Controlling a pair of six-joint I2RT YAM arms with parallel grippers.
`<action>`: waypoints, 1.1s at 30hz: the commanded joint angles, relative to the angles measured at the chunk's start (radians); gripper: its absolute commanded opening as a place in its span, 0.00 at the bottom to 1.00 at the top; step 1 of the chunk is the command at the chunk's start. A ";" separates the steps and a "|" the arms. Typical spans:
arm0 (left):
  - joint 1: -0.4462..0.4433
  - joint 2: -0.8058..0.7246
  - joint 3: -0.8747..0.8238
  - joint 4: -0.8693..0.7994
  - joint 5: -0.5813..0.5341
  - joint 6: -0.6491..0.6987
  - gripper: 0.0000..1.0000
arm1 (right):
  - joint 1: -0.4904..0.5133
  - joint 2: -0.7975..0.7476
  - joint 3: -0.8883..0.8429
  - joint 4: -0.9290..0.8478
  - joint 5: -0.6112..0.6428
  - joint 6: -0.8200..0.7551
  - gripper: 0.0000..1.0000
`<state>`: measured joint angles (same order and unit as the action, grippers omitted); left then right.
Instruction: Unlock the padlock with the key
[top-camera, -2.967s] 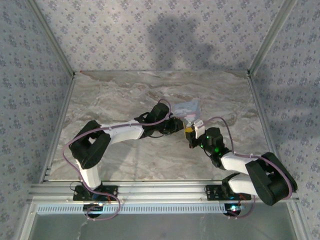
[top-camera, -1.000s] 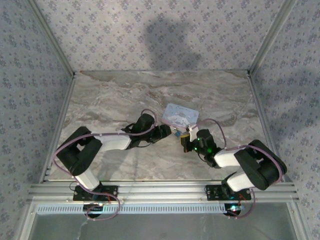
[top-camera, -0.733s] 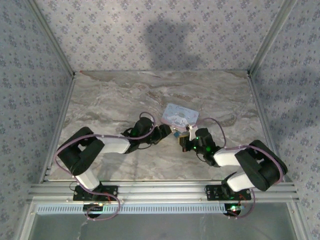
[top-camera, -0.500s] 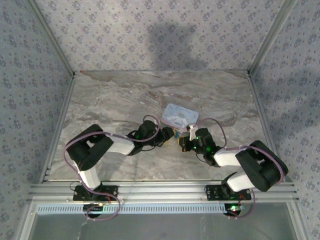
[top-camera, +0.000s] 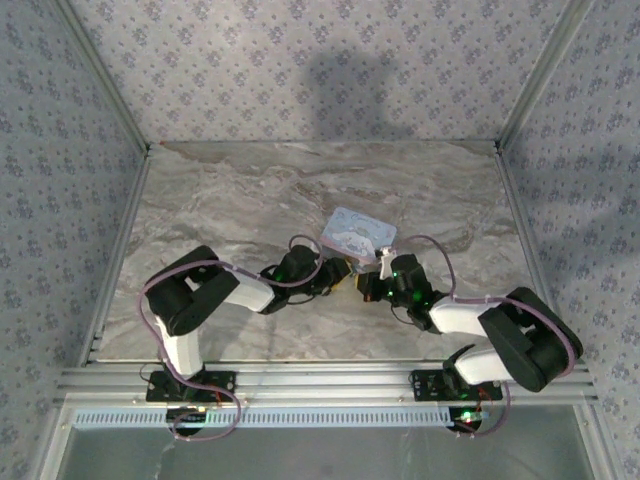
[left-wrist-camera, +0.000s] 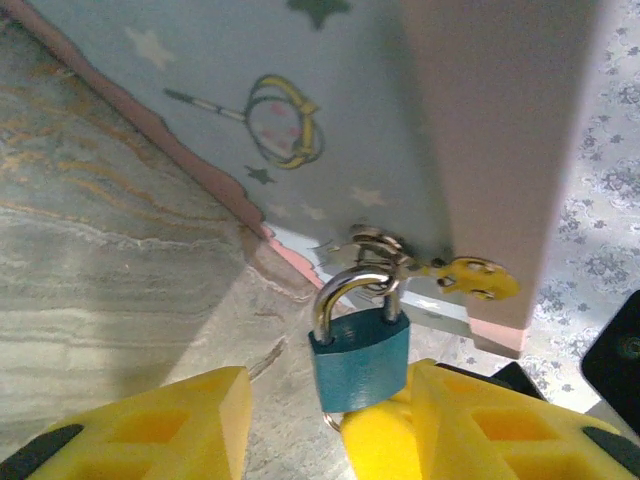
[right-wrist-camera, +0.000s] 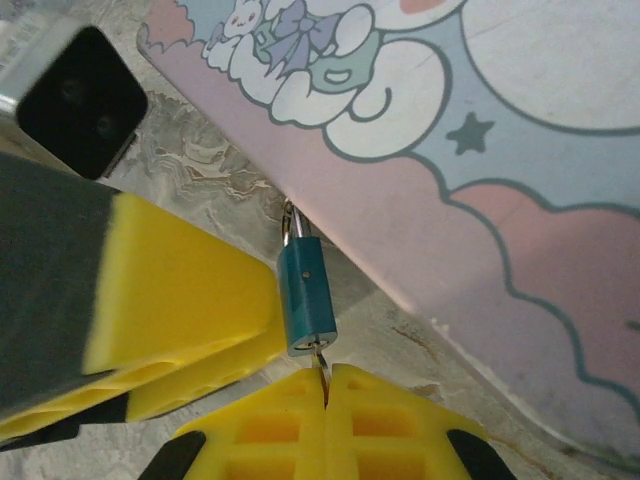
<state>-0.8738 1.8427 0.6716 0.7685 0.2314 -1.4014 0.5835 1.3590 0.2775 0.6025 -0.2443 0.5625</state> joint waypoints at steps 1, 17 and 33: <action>-0.010 0.019 0.024 0.054 -0.022 -0.012 0.42 | 0.006 -0.020 0.037 0.000 -0.032 0.050 0.00; -0.010 0.071 0.056 0.090 -0.029 -0.039 0.28 | -0.011 -0.018 0.065 0.009 -0.074 0.184 0.00; -0.010 0.021 0.039 0.034 -0.069 -0.050 0.00 | -0.182 -0.246 0.030 -0.267 -0.101 0.007 0.44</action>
<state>-0.8795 1.8923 0.7124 0.8532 0.1970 -1.4494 0.4355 1.1759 0.3061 0.4557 -0.3588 0.6685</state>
